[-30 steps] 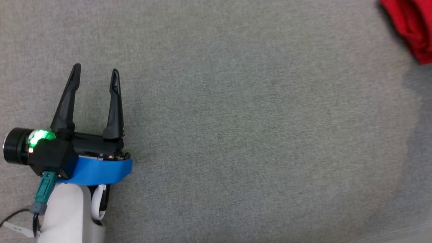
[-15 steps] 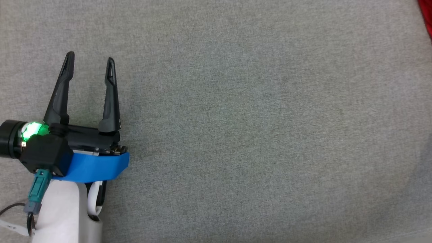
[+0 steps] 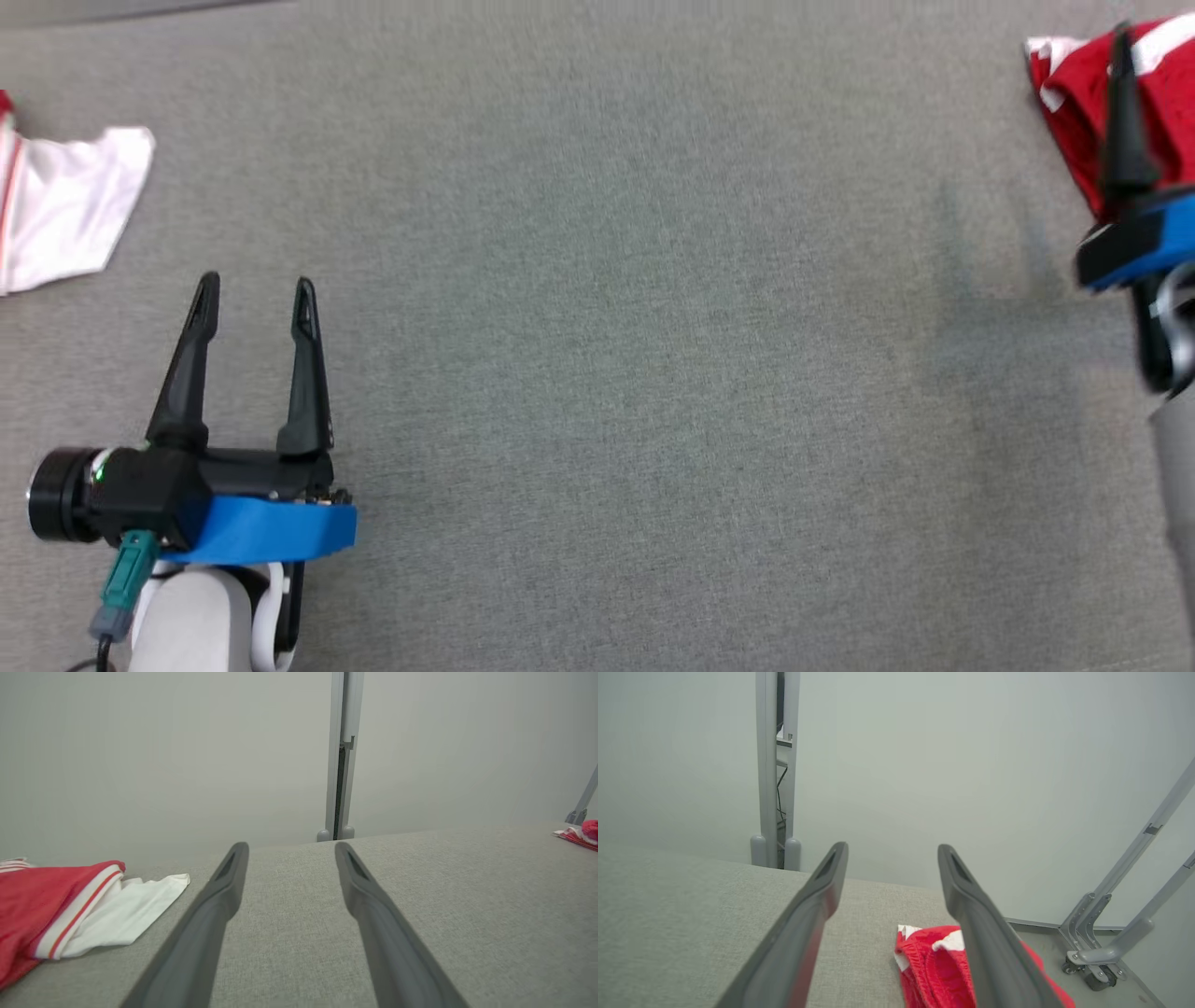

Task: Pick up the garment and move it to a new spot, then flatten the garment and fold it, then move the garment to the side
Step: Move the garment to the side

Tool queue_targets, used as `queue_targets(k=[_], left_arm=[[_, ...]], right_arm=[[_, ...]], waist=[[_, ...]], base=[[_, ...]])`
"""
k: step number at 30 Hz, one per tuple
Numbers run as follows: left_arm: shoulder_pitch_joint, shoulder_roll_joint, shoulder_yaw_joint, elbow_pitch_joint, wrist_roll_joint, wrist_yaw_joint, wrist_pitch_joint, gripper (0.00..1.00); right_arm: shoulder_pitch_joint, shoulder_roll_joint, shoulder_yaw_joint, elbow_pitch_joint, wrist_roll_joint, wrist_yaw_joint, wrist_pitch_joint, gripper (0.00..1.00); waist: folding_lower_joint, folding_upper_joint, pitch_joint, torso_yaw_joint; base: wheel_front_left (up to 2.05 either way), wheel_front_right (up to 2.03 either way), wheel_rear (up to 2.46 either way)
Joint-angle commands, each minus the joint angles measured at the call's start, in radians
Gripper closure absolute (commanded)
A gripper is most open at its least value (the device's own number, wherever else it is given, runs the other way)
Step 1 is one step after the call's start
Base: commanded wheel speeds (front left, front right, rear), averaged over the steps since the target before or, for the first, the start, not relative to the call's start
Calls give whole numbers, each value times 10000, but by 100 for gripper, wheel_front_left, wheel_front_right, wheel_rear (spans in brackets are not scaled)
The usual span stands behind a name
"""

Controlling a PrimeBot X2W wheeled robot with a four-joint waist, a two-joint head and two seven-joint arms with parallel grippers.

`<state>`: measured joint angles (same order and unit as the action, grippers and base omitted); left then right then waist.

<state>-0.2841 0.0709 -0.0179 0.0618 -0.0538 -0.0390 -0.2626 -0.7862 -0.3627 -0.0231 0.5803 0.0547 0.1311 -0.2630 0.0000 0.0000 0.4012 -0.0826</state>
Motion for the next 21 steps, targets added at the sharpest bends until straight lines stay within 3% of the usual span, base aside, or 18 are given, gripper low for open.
queue_targets(k=[1,7,21], left_arm=[[189,-7,60,60,-57,49,-28,0],[836,-70,268,303,-157,84,-30,0],[1903,-161,493,577,-345,187,-28,0]], right_arm=[[380,240,111,-293,-22,-8,-15,0],[1969,1300,783,-1411,203,-9,-17,0],[5647,2426,597,-3548,710,-8,-17,0]], waist=[[0,0,-626,257],[0,0,-1478,361],[0,0,-2580,439]], base=[[0,0,0],[0,0,0],[0,0,0]])
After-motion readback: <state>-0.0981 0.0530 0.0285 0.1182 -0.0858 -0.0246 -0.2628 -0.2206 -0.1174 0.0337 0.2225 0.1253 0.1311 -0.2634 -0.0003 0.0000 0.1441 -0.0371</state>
